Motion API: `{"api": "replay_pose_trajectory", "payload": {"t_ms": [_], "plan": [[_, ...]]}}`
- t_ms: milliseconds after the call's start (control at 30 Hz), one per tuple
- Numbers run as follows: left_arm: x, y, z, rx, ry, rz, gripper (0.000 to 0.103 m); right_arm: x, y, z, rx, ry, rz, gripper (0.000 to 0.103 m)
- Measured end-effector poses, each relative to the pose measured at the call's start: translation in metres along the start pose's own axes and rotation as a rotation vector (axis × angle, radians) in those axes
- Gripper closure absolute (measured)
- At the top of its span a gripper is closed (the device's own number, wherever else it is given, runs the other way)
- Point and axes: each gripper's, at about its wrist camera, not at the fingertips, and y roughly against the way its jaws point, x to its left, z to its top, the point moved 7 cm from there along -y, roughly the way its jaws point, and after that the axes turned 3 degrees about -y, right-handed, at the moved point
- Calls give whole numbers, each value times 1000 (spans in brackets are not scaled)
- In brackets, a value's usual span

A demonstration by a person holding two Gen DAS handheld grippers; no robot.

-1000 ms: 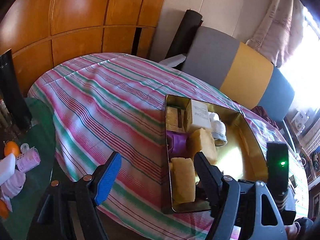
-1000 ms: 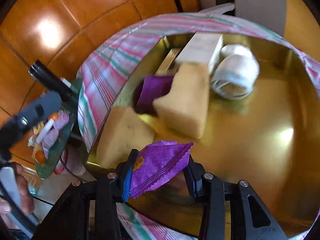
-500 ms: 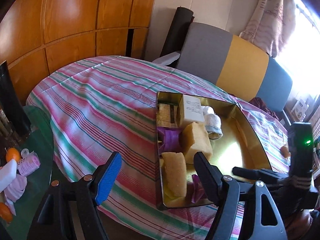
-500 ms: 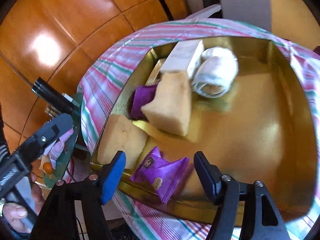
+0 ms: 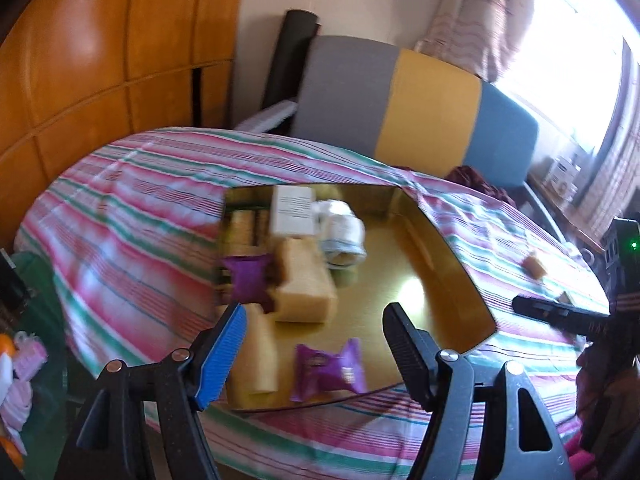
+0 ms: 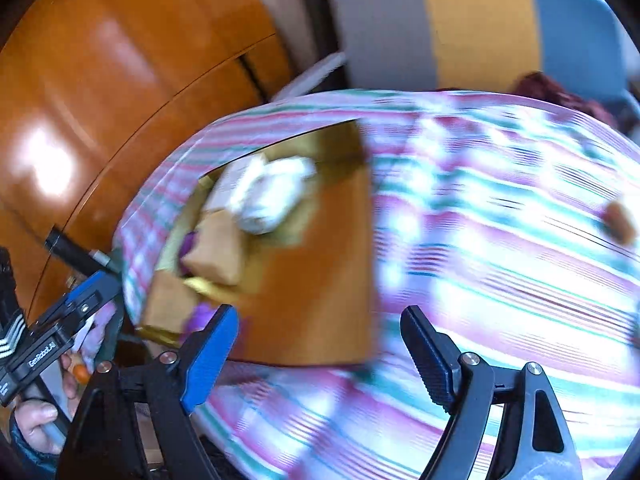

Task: Organize objects
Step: 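Move both tools away from the tray toward the remaining items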

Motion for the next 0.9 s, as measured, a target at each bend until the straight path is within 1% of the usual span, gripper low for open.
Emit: {"api": "replay_pose_trajectory", "payload": {"t_ms": [100, 200, 300, 433, 533, 567, 633, 667, 700, 767, 900], "plan": [[-26, -5, 1, 12, -50, -46, 32, -55, 31, 6, -45, -83, -79, 19], [-57, -10, 3, 22, -122, -93, 35, -118, 69, 10, -106, -179, -181, 18], [-92, -16, 3, 37, -187, -149, 37, -189, 118, 12, -205, -340, -274, 17], [-143, -26, 2, 68, -273, -228, 37, -272, 174, -1, -341, -563, -406, 16], [-182, -30, -3, 94, -332, -287, 37, -320, 190, -23, -397, -721, -459, 16], [-198, -33, -6, 102, -363, -299, 37, -331, 192, -32, -406, -765, -469, 16], [-225, -39, -12, 115, -422, -317, 37, -350, 192, -49, -408, -879, -462, 16], [-236, -41, -14, 121, -443, -325, 37, -359, 196, -55, -420, -936, -453, 16], [-250, -45, -19, 130, -475, -335, 37, -364, 202, -59, -450, -970, -454, 16], [-272, -52, -27, 152, -537, -352, 37, -369, 208, -62, -469, -981, -472, 16], [-317, -66, -41, 191, -663, -388, 37, -372, 204, -63, -458, -1006, -414, 16]]}}
